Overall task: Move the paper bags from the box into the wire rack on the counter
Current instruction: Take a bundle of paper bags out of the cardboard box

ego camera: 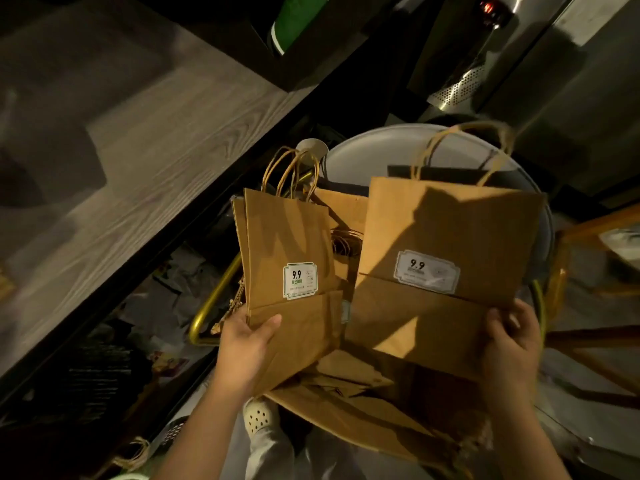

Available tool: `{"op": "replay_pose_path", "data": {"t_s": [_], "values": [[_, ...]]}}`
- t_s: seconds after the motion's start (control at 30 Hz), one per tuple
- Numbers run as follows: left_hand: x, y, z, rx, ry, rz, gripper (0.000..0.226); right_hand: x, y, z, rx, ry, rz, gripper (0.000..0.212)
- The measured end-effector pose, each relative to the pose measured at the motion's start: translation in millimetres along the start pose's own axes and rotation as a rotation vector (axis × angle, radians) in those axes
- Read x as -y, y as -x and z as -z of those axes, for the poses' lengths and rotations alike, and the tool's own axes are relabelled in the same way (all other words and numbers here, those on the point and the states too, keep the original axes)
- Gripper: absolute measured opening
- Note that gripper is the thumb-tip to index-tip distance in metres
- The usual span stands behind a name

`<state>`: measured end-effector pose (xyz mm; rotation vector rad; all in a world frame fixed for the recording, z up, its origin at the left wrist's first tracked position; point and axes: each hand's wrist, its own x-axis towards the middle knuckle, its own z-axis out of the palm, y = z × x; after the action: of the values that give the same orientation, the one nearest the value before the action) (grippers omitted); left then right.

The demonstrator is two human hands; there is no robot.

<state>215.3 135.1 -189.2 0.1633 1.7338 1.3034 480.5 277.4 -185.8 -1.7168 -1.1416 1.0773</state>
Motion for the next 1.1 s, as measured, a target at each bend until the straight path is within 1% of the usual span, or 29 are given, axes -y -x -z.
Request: {"op": "replay_pose_path", "data": {"t_s": [0.1, 0.17, 0.23, 0.33, 0.47, 0.53, 0.6, 0.67, 0.8, 0.83, 0.9, 0.97, 1.03, 1.1], "values": [[-3, 2, 0, 0.036, 0.026, 0.023, 0.028, 2, 1, 5, 0.051, -0.053, -0.098, 0.025], [-5, 4, 0, 0.091, 0.048, 0.052, 0.033, -1, 4, 2, 0.133, -0.046, -0.185, 0.025], [-6, 5, 2, 0.161, 0.059, 0.090, 0.045, -2, 10, -5, 0.224, -0.031, -0.244, 0.028], [-5, 5, 3, 0.311, 0.120, 0.110, 0.068, -6, 19, -16, 0.320, -0.023, -0.280, 0.030], [-3, 6, 2, 0.324, 0.135, 0.117, 0.090, -11, 26, -28, 0.378, -0.023, -0.287, 0.036], [-3, 7, 1, 0.336, 0.170, 0.123, 0.093, -14, 27, -32, 0.404, -0.019, -0.307, 0.038], [-3, 7, 1, 0.341, 0.180, 0.128, 0.091, -15, 28, -35, 0.433, -0.015, -0.319, 0.040], [-1, 6, 1, 0.350, 0.167, 0.123, 0.083, -15, 27, -37, 0.452, -0.015, -0.314, 0.039], [0, 6, -2, 0.353, 0.133, 0.141, 0.047, -19, 28, -46, 0.515, -0.021, -0.355, 0.045], [-1, 6, -4, 0.354, 0.118, 0.143, 0.042, -22, 29, -48, 0.529, -0.015, -0.359, 0.049], [-1, 5, -5, 0.347, 0.107, 0.143, 0.040, -27, 30, -52, 0.544, -0.008, -0.364, 0.057], [-2, 4, -3, 0.310, 0.093, 0.137, 0.039, -32, 27, -57, 0.578, 0.009, -0.370, 0.061], [-4, 3, -2, 0.246, 0.048, 0.110, 0.036, -41, 22, -62, 0.611, 0.070, -0.384, 0.060], [-5, 0, -3, 0.174, 0.000, 0.075, 0.030, -55, 16, -65, 0.601, 0.119, -0.439, 0.057]]}}
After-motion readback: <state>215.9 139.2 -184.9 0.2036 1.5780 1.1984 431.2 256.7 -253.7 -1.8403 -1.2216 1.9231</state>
